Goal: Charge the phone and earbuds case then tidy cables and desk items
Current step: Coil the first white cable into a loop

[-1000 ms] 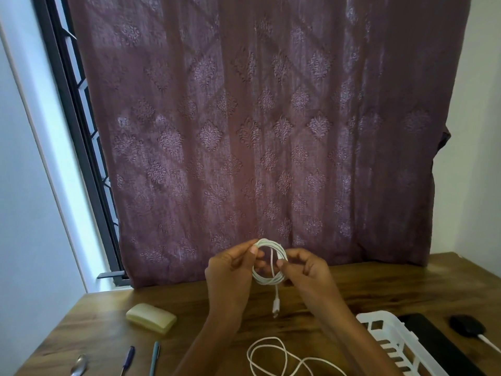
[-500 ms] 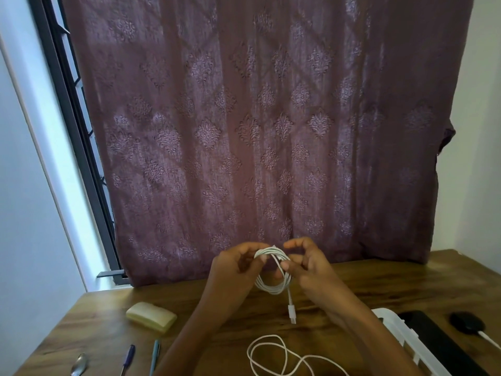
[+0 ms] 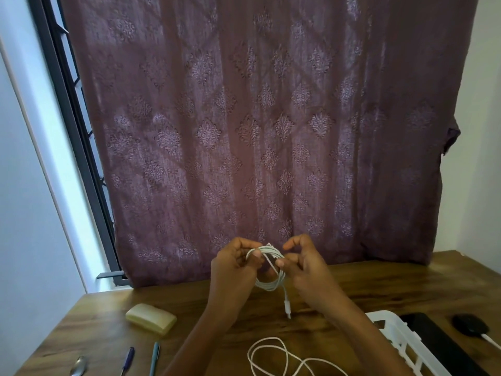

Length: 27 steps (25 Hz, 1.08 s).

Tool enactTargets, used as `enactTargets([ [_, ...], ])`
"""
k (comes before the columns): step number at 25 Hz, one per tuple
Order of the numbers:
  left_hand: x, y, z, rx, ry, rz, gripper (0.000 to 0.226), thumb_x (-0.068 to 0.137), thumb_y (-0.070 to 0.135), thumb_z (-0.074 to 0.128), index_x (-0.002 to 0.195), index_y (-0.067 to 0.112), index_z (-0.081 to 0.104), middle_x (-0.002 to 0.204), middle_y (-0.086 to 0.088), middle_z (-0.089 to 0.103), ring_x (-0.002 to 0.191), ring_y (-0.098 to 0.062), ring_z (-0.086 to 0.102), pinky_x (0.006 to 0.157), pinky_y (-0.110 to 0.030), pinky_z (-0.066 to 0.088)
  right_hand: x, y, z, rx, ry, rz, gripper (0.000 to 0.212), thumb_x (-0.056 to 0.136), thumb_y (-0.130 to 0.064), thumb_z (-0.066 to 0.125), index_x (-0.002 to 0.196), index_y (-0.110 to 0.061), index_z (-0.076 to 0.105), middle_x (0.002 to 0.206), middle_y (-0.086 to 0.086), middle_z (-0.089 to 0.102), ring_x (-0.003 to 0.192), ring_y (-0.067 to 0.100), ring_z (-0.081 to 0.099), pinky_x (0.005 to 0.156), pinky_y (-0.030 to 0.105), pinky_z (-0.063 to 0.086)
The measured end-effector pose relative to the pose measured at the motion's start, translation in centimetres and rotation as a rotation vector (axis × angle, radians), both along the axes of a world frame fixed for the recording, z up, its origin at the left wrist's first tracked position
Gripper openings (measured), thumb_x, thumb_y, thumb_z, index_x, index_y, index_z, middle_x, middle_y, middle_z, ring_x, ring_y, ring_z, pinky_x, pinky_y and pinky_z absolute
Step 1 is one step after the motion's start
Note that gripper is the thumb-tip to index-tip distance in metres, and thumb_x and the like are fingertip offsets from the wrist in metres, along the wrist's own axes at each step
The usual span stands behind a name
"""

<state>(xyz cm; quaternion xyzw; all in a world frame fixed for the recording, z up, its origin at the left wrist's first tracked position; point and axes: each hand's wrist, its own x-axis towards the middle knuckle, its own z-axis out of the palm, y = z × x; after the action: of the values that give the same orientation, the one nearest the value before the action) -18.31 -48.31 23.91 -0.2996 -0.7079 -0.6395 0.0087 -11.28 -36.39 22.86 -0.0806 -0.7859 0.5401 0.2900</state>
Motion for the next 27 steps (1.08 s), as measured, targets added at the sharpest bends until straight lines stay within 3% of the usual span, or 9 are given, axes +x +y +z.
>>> enactTargets([
  [2,-0.2,0.3,0.2,0.03,-0.105,0.016,0.014,0.087,0.007,0.056,0.085,0.016,0.066,0.072,-0.001,0.072,0.064,-0.006,0.067,0.061,-0.018,0.052,0.1,-0.1,-0.1,0.149,0.046,-0.137,0.025,0.085,-0.011,0.061,0.077,-0.027,0.043,0.064,-0.002,0.061,0.059,0.01,0.057,0.059,0.034,0.049],
  [5,-0.3,0.8,0.5,0.1,-0.309,-0.012,0.014,0.089,0.007,0.053,0.092,0.011,0.066,0.077,-0.008,0.072,0.072,-0.014,0.067,0.071,-0.027,0.056,0.4,-0.4,-0.1,0.34,0.205,-0.351,0.026,0.08,-0.015,0.068,0.067,-0.03,0.051,0.08,-0.01,0.057,0.073,0.008,0.059,0.061,0.028,0.052],
  [9,-0.3,0.9,0.7,0.245,-0.55,-0.141,0.019,0.091,0.003,0.047,0.102,0.002,0.063,0.093,-0.015,0.07,0.083,-0.022,0.066,0.072,-0.029,0.057,0.0,-0.3,-0.1,0.434,0.239,-0.359,0.008,0.084,-0.009,0.063,0.084,-0.013,0.069,0.085,-0.006,0.051,0.075,0.007,0.057,0.07,0.012,0.049],
  [13,-0.2,0.8,0.5,0.323,-0.601,-0.133,0.019,0.09,0.002,0.049,0.103,0.001,0.062,0.095,-0.016,0.069,0.082,-0.02,0.067,0.065,-0.023,0.058,-0.1,-0.6,-0.7,0.54,0.31,-0.346,0.012,0.085,-0.007,0.059,0.093,-0.008,0.069,0.087,0.0,0.055,0.074,0.006,0.056,0.073,0.009,0.047],
  [18,0.0,1.0,0.8,0.348,-0.617,-0.101,0.019,0.09,0.001,0.05,0.103,-0.003,0.063,0.086,-0.016,0.068,0.076,-0.021,0.064,0.068,-0.028,0.055,-0.3,-1.1,-1.2,0.61,0.366,-0.364,0.016,0.08,-0.006,0.056,0.09,-0.007,0.069,0.089,0.003,0.056,0.079,0.008,0.053,0.069,0.008,0.048],
  [21,0.0,0.8,0.9,0.381,-0.599,-0.086,0.014,0.088,0.001,0.051,0.092,0.005,0.064,0.082,-0.012,0.069,0.072,-0.017,0.065,0.061,-0.021,0.057,-0.2,-1.2,-1.1,0.471,0.291,-0.273,0.019,0.076,-0.005,0.056,0.088,-0.004,0.071,0.091,-0.001,0.054,0.071,0.007,0.053,0.06,0.005,0.045],
  [23,0.1,0.7,0.8,0.371,-0.527,-0.081,0.013,0.088,0.003,0.054,0.091,0.009,0.065,0.083,-0.011,0.072,0.075,-0.018,0.067,0.063,-0.021,0.057,-0.1,-1.0,-0.8,0.318,0.211,-0.216,0.009,0.076,-0.009,0.067,0.083,-0.008,0.072,0.089,-0.007,0.053,0.062,0.005,0.053,0.054,0.009,0.044],
  [24,0.0,0.6,0.6,0.34,-0.457,-0.072,0.013,0.087,0.004,0.055,0.091,0.011,0.065,0.081,-0.009,0.073,0.074,-0.016,0.069,0.065,-0.02,0.057,-0.2,-0.8,-0.5,0.255,0.167,-0.191,0.003,0.076,-0.009,0.07,0.079,-0.011,0.072,0.087,-0.007,0.053,0.058,0.005,0.052,0.053,0.011,0.044],
  [27,-0.2,0.4,0.1,0.215,-0.19,-0.041,0.015,0.085,0.006,0.059,0.087,0.019,0.066,0.073,-0.001,0.074,0.071,-0.009,0.07,0.067,-0.017,0.055,-0.6,0.0,0.2,0.011,0.053,-0.129,0.016,0.075,-0.004,0.072,0.065,-0.017,0.07,0.077,-0.003,0.054,0.055,0.003,0.049,0.053,0.011,0.041],
])
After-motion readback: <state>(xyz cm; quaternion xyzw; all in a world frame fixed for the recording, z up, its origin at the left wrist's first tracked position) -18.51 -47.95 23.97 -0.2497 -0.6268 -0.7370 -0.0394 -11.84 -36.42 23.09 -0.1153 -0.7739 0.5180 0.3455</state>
